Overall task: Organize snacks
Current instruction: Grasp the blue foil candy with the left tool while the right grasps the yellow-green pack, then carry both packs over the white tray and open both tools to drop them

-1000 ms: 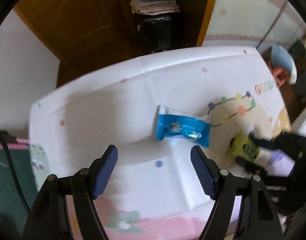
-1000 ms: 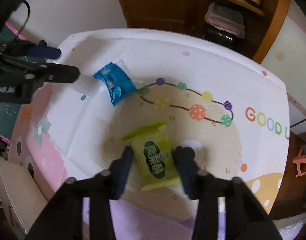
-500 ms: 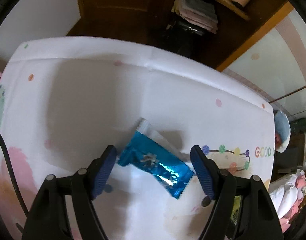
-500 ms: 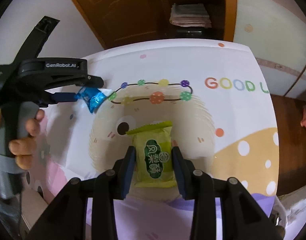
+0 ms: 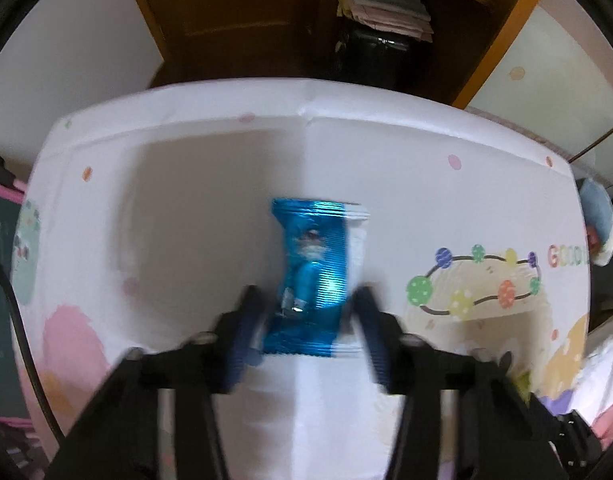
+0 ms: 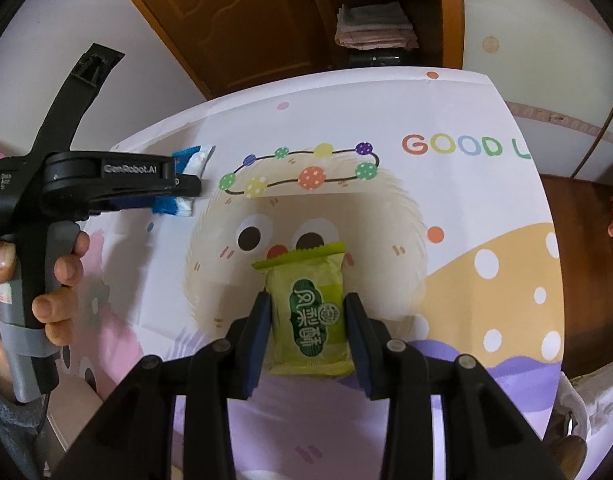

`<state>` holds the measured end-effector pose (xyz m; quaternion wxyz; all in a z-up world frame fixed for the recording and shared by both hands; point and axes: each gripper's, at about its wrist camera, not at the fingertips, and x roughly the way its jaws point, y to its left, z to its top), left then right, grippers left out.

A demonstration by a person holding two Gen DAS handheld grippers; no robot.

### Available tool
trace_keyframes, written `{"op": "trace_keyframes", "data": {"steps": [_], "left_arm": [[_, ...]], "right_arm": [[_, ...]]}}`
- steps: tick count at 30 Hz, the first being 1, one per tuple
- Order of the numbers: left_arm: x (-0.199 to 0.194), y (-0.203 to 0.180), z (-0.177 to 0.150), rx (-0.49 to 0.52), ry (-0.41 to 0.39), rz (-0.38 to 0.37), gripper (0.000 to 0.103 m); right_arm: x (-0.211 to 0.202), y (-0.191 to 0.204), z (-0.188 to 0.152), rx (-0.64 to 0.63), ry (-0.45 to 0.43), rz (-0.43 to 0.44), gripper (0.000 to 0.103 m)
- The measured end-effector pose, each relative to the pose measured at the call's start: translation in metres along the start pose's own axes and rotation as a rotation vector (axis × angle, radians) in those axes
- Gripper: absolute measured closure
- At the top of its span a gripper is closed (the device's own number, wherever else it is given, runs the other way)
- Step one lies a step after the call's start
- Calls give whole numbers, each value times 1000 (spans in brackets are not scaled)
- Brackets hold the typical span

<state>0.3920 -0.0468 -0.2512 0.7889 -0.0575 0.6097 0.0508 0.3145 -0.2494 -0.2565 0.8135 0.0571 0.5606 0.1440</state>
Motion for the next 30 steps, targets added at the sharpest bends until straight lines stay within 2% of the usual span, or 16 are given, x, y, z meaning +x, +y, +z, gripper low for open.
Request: {"op": "trace_keyframes", "data": {"steps": [4, 7, 12, 15, 17, 20, 27, 30], "left_arm": [[-5, 6, -1, 3, -12, -36, 78], [-12, 10, -5, -7, -11, -67, 80], [-39, 13, -18, 24, -31, -73, 81], [-79, 12, -32, 86, -87, -77, 81], [-120, 10, -47, 158, -151, -63, 81], [-170, 17, -68, 227, -208, -73, 81], [-297, 33, -157, 352, -321, -136, 81], [-338, 38, -188, 385, -366, -181, 81]], "right_arm": [[-4, 2, -2, -1, 1, 3, 66], [-14, 6, -12, -10, -7, -3, 66], [-36, 17, -14, -17, -44, 2, 66], [-63, 25, -17, -26, -89, 17, 66], [-87, 34, -22, -39, -127, 22, 66], [-129, 53, -31, -69, -183, 31, 66], [-228, 103, -71, -141, -318, 41, 66], [-271, 128, -98, -170, -379, 40, 66]]}}
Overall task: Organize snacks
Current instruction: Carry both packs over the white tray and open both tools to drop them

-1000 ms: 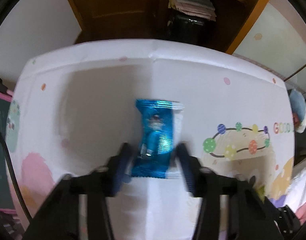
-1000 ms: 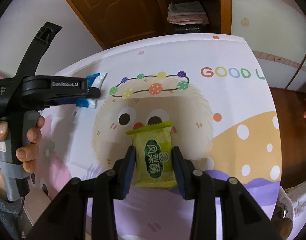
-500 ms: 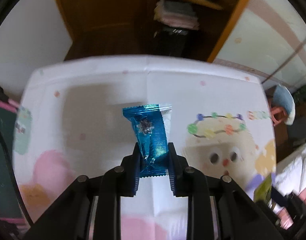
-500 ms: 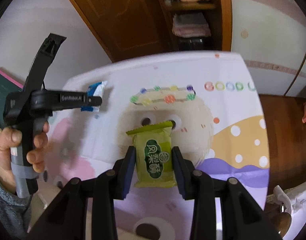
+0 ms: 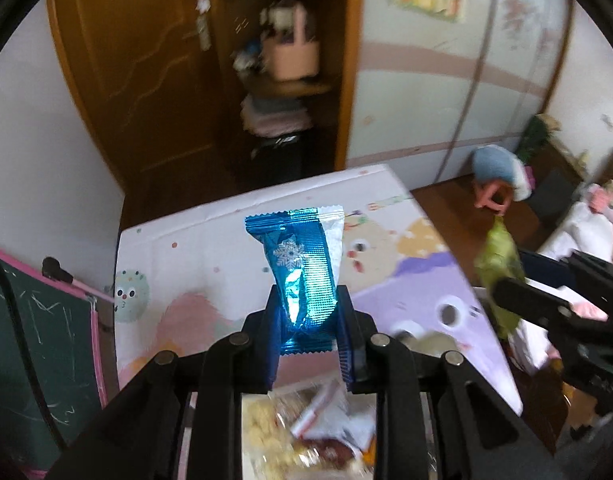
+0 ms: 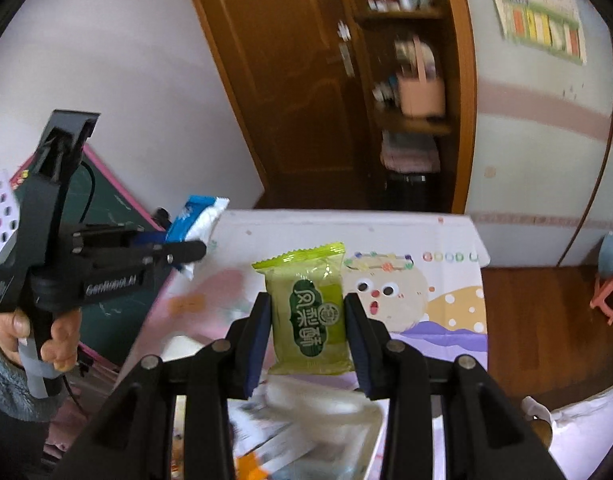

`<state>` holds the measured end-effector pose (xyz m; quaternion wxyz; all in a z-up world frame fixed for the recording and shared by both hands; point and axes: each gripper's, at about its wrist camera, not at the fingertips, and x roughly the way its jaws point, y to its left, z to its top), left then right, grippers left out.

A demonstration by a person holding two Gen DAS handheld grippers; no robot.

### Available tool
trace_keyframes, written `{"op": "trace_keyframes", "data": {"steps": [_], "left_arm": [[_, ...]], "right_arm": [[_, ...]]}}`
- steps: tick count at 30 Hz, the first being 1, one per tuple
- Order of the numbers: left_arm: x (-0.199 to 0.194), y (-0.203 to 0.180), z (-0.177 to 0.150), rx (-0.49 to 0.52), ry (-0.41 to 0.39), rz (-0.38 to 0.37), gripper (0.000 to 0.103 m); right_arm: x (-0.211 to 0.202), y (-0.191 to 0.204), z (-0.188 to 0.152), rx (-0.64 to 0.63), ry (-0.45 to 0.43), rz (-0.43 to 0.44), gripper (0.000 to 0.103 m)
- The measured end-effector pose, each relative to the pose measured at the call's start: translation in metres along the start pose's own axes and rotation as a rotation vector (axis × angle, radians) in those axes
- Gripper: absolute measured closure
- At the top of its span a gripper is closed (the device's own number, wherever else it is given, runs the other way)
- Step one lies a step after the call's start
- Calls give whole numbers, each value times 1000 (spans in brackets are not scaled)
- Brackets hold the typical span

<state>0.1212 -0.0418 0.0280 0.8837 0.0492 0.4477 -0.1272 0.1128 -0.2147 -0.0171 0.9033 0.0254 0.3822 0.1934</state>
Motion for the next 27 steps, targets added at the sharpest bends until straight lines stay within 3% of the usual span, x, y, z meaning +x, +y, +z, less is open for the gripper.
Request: {"op": "trace_keyframes", "data": {"steps": [6, 11, 20, 27], "left_arm": [[-80, -15, -57, 28, -92, -111, 81], [-99, -12, -104, 13, -110, -151, 81], [-70, -4, -174, -86, -99, -91, 81], [-42, -5, -201, -144, -81, -20, 81]], "right_arm": [[-61, 49, -25, -24, -77, 13, 66], [-86, 74, -62, -7, -128, 17, 66], [-72, 94, -115, 39, -89, -5, 66], [-40, 94, -137, 68, 5, -55, 66]]}}
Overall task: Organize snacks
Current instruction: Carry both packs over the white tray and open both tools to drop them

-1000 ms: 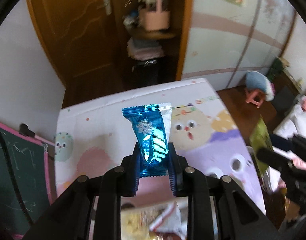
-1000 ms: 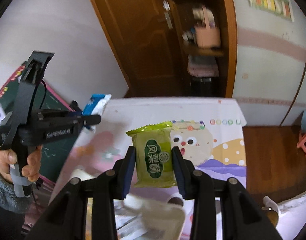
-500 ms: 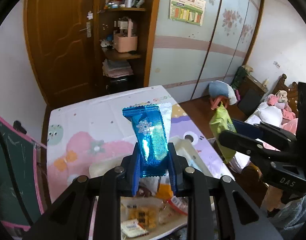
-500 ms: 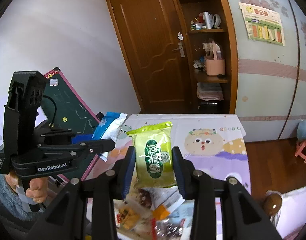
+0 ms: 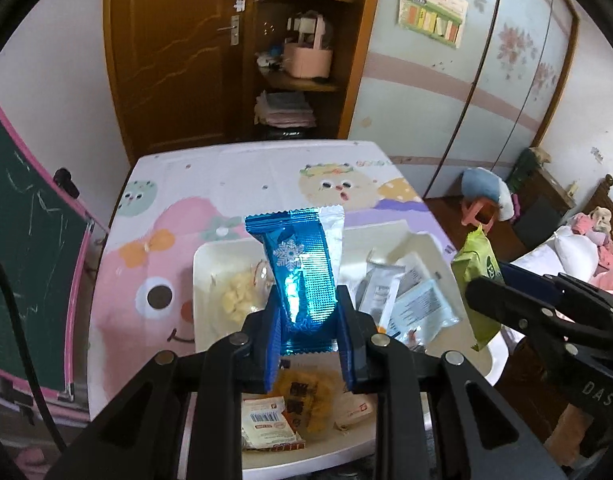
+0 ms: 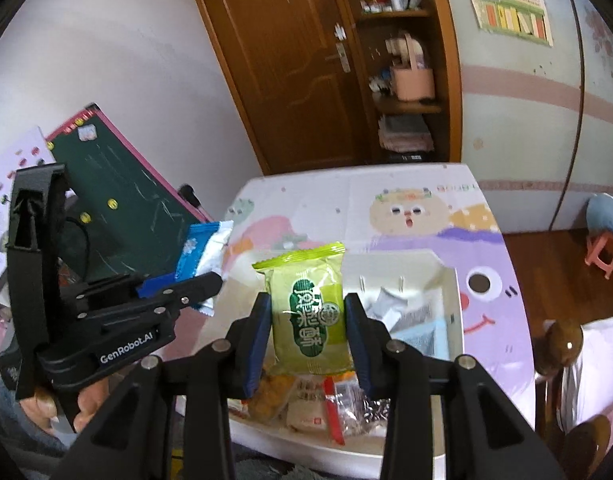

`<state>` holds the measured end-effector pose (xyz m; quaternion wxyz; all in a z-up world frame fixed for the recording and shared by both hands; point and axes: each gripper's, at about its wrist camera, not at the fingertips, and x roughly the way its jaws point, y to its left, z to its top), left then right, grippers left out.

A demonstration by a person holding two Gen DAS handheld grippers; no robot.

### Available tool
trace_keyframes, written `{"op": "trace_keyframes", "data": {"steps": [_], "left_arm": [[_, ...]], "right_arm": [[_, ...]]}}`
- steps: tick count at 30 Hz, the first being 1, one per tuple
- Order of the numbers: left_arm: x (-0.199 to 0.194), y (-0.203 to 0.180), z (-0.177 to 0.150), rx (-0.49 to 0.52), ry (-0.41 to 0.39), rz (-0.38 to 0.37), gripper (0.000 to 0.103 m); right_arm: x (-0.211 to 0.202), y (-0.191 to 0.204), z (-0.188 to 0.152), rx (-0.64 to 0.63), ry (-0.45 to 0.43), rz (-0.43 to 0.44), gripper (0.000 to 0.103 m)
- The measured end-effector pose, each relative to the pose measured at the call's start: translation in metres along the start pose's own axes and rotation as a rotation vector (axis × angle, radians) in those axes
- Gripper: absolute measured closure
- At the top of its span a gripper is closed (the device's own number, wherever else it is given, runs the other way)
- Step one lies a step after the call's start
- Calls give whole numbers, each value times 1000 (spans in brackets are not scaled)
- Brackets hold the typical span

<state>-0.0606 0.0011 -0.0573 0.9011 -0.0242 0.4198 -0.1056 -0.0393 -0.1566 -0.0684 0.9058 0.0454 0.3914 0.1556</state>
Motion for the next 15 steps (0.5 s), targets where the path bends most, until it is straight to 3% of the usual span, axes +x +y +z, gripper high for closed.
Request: {"op": "trace_keyframes", "data": {"steps": [12, 14, 15], "left_arm": [[29, -5, -15, 17, 39, 42, 76], [30, -4, -16, 1, 36, 44, 54], [30, -2, -16, -8, 35, 45, 28]], "right_arm": [[30, 2, -14, -26, 79, -117, 65], [32, 1, -16, -25, 88, -145, 63], [33, 1, -16, -27, 90, -155, 57]]}}
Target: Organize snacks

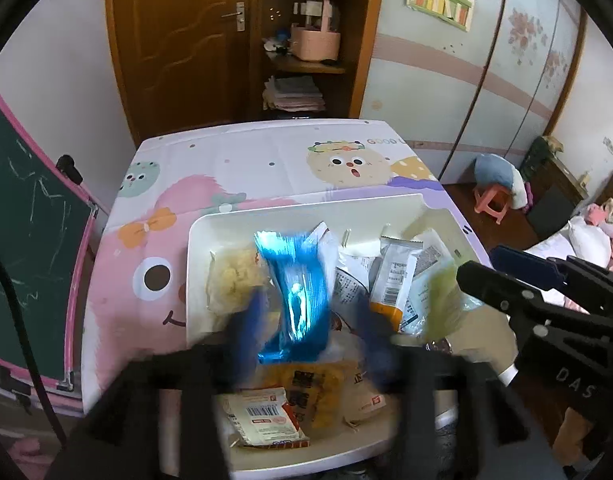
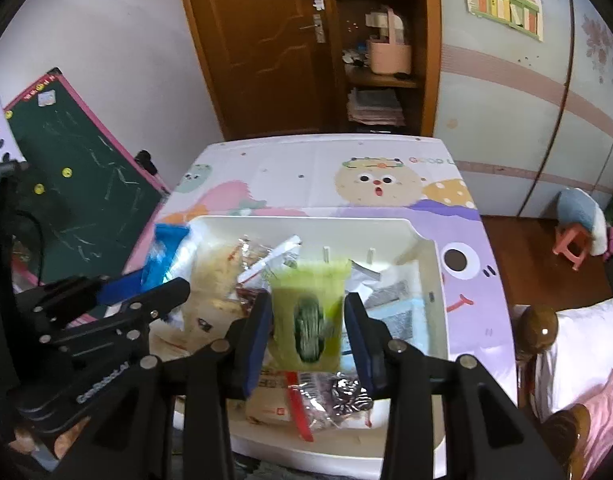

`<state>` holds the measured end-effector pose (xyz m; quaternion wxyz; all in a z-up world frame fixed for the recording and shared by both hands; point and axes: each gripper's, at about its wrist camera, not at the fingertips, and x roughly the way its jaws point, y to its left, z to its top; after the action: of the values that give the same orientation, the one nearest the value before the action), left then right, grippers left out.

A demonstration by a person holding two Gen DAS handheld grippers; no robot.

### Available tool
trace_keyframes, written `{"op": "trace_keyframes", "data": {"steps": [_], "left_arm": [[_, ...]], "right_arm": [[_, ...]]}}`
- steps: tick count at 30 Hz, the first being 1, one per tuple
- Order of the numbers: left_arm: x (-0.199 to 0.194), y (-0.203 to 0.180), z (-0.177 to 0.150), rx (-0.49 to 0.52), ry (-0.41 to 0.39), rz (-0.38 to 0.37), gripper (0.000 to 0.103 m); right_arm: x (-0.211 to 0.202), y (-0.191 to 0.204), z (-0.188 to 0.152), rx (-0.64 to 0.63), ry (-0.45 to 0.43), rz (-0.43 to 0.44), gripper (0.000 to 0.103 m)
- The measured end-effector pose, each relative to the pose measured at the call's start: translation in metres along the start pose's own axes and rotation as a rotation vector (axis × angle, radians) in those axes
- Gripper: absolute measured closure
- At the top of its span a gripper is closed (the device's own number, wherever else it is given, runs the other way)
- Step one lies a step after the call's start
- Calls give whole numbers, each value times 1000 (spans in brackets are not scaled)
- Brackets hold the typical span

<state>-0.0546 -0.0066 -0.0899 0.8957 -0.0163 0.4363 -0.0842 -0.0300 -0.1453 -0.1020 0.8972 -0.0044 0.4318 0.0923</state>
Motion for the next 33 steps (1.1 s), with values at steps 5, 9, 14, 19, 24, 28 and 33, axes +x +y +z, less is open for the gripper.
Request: {"op": "trace_keyframes", "data": {"steps": [5, 9, 14, 19, 24, 28, 33], "left_arm": [[-7, 10, 0, -44, -52, 23, 18], [-8, 11, -1, -47, -48, 26, 16], [-9, 9, -4, -40, -44, 33, 15], [-12, 10, -6, -45, -45, 47, 12], [-18, 10, -10, -52, -56, 63, 5], [-25, 10, -11, -56, -78, 72, 1], [-32, 8, -11, -51, -88, 95, 1]], "right_arm": [[-6, -4, -3, 16, -38, -40, 40], [-7, -5, -3, 27, -33, -34, 40], [-8, -4, -3, 33, -33, -26, 40], [-11, -5, -4, 39, -35, -21, 40], [-14, -4, -7, 35, -42, -21, 40], [-15, -3, -9, 38, -42, -18, 40], [-22, -2, -10, 33, -59, -18, 40]]}}
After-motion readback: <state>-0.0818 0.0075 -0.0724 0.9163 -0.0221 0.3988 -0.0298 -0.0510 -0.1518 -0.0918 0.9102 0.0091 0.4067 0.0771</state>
